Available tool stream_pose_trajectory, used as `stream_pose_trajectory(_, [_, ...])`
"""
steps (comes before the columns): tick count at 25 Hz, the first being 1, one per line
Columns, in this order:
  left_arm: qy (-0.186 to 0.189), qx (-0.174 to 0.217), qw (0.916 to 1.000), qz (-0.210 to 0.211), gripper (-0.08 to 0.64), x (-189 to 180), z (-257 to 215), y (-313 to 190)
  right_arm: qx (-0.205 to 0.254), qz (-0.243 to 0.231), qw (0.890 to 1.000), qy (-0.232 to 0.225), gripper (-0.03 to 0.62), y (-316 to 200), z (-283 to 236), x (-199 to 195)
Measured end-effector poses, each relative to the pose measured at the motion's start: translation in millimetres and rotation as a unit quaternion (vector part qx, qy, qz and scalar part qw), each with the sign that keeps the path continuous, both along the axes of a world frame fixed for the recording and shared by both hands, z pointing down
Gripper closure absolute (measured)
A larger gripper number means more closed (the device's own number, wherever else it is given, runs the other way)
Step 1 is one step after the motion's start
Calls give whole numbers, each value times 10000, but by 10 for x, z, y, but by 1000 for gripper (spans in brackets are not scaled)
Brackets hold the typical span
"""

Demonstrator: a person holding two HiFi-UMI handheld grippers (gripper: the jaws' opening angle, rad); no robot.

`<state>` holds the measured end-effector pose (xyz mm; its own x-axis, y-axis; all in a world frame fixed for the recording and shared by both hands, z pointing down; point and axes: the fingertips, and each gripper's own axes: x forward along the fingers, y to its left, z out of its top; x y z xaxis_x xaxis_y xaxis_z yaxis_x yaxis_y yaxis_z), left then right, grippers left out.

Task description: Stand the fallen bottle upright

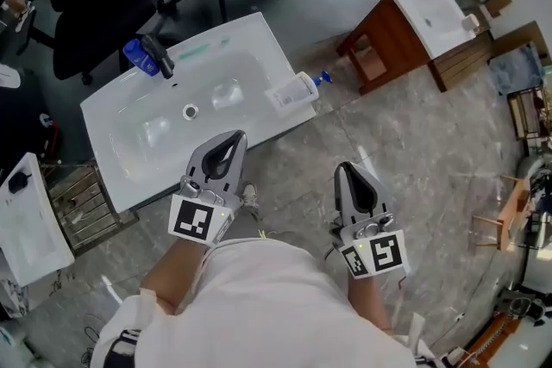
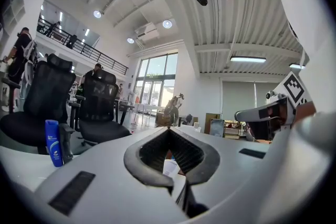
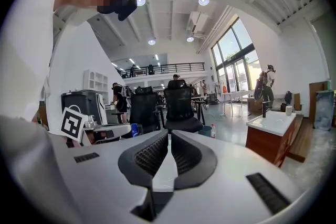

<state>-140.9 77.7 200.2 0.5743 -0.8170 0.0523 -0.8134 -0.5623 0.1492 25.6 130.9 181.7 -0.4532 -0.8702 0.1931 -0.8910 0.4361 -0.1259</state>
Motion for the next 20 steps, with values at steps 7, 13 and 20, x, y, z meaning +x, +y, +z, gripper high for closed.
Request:
stream_pose_trajectory(7, [146,-62,9998,97,543,154,55,-344,-121,236,9996,69,546,-256,58,231])
stream_pose_trajectory(13, [64,-34,10000,13,543,391,64,-463,-90,164,9998,29,546,-460,93,492])
stream_pose_trajectory(20, [-174,39,9994,-306,543,683,-83,-558,-75,-217,9995,-218,546,-847,86,722])
